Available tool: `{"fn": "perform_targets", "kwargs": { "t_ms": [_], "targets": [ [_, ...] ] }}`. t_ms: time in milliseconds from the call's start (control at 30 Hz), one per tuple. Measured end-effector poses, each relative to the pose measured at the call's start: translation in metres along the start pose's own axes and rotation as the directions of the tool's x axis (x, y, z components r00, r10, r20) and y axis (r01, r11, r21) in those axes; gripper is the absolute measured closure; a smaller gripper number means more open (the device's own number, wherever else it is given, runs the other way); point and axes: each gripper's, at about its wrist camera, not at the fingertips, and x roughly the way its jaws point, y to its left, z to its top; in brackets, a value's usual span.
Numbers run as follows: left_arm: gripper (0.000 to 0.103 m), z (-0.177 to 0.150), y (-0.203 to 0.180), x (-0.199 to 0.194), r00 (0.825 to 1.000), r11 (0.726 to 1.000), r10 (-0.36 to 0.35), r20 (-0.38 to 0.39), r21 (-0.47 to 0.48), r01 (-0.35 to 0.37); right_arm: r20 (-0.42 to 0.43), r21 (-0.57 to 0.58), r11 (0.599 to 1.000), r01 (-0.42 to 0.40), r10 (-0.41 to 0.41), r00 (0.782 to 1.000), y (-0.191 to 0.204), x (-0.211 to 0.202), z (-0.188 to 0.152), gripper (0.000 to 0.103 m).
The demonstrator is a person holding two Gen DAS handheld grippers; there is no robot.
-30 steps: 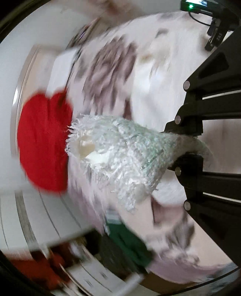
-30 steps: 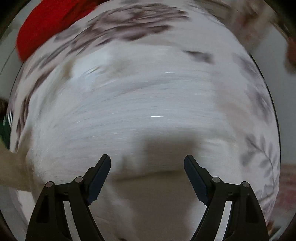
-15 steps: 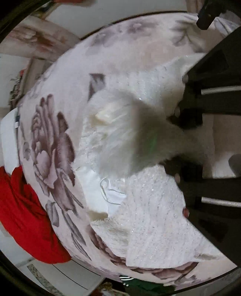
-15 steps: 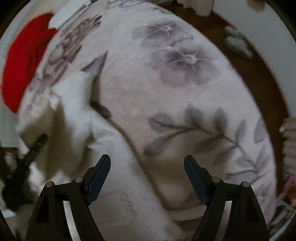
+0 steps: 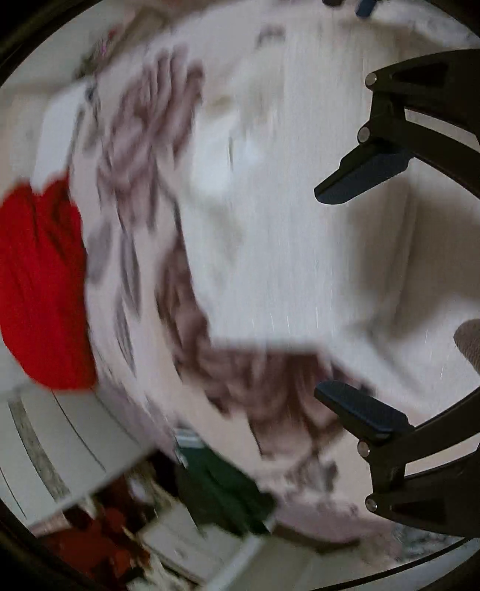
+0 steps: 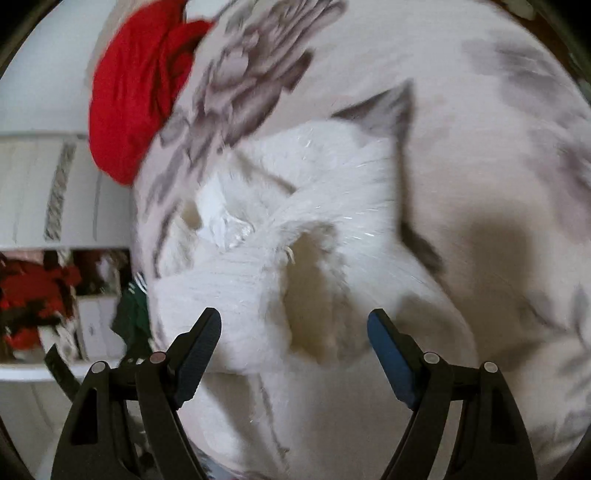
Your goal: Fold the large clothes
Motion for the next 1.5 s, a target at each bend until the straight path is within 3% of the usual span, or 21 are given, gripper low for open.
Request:
{"fn": "perform_targets", "kwargs": {
  "t_ms": [33,67,100,167,200,333,400,467,533,567,733,833,933,1067,1100,1167,1200,1233,1267,1367,1500],
  "targets": [
    [0.005,-0.002,0.01,0.012,0.999,0.999,0.038,-0.024,-0.005,-0.038,-0.036,-0.002,1.0,0.001,-0.001,0.999,0.002,0.016,0.003,0.02],
    [0.005,-0.005,0.016,0.022,0.997,0.998,0.063,-0.038,-0.01,-0.063,-0.07,-0.005,1.0,0.005,-0.006,0.998,0.02,0.033,0.041,0.02],
    [0.005,-0.007,0.022,0.03,0.996,0.996,0.083,-0.046,-0.01,-0.083,-0.111,-0.014,1.0,0.016,-0.017,0.994,0.029,0.049,0.05,0.025],
    [0.005,-0.01,0.026,0.044,0.992,0.993,0.121,-0.047,0.015,-0.121,-0.139,-0.063,0.996,0.065,-0.073,0.988,0.049,0.088,0.076,0.065],
    [0.005,-0.01,0.028,0.047,0.99,0.991,0.131,-0.046,0.027,-0.13,-0.136,-0.097,0.992,0.079,-0.092,0.986,0.061,0.092,0.083,0.096],
    [0.006,-0.018,0.031,0.056,0.989,0.989,0.136,-0.059,0.066,-0.132,0.036,-0.105,0.975,0.197,-0.194,0.98,0.065,0.061,0.09,0.097],
    [0.005,-0.02,0.035,0.063,0.988,0.99,0.129,-0.09,0.068,-0.123,0.024,-0.041,0.976,0.214,-0.214,0.977,0.047,0.058,0.096,0.097],
    [0.005,-0.02,0.039,0.069,0.985,0.992,0.12,-0.121,0.063,-0.113,-0.062,-0.006,0.976,0.216,-0.216,0.974,0.03,0.069,0.098,0.096],
    [0.005,-0.016,0.045,0.067,0.985,0.994,0.108,-0.133,0.05,-0.102,-0.128,-0.003,0.972,0.234,-0.232,0.964,0.028,0.071,0.098,0.075],
    [0.005,-0.012,0.047,0.064,0.986,0.994,0.105,-0.131,0.044,-0.1,-0.125,-0.014,0.97,0.243,-0.243,0.962,0.032,0.069,0.1,0.071],
    [0.005,0.034,0.043,0.06,0.991,0.998,0.053,-0.123,0.037,-0.049,-0.01,-0.049,0.973,0.225,-0.226,0.974,0.069,0.02,0.112,0.047],
    [0.005,0.073,0.007,0.087,0.987,0.993,0.004,-0.16,0.119,0.015,-0.02,-0.106,0.969,0.224,-0.228,0.974,0.098,0.042,0.139,0.045],
    [0.006,0.099,-0.033,0.124,0.982,0.974,-0.008,-0.191,0.22,0.051,-0.05,-0.186,0.946,0.266,-0.279,0.959,0.12,0.084,0.169,0.044],
    [0.006,0.105,-0.08,0.183,0.965,0.897,0.089,-0.247,0.441,0.031,-0.127,-0.244,0.912,0.33,-0.367,0.921,0.133,0.153,0.214,0.043],
    [0.009,0.103,-0.086,0.192,0.963,0.879,0.092,-0.252,0.475,0.04,-0.148,-0.251,0.909,0.332,-0.375,0.915,0.135,0.167,0.221,0.043],
    [0.036,0.102,-0.087,0.191,0.969,0.878,0.036,-0.245,0.471,0.087,-0.19,-0.271,0.899,0.345,-0.401,0.896,0.135,0.187,0.227,0.043],
    [0.061,0.102,-0.084,0.188,0.972,0.89,0.014,-0.233,0.446,0.094,-0.185,-0.284,0.89,0.356,-0.415,0.891,0.137,0.193,0.229,0.047],
    [0.078,0.104,-0.079,0.184,0.976,0.906,-0.007,-0.218,0.411,0.098,-0.162,-0.292,0.888,0.355,-0.411,0.897,0.139,0.192,0.23,0.076],
    [0.085,0.105,-0.074,0.182,0.976,0.921,-0.04,-0.212,0.371,0.118,-0.141,-0.295,0.885,0.359,-0.412,0.9,0.141,0.191,0.232,0.093],
    [0.09,0.112,-0.068,0.174,0.982,0.945,-0.082,-0.17,0.3,0.131,-0.058,-0.254,0.895,0.366,-0.392,0.918,0.148,0.176,0.241,0.093],
    [0.091,0.133,-0.065,0.163,0.989,0.958,-0.112,-0.098,0.255,0.134,0.038,-0.269,0.878,0.396,-0.401,0.915,0.164,0.158,0.251,0.094]
  ]
}}
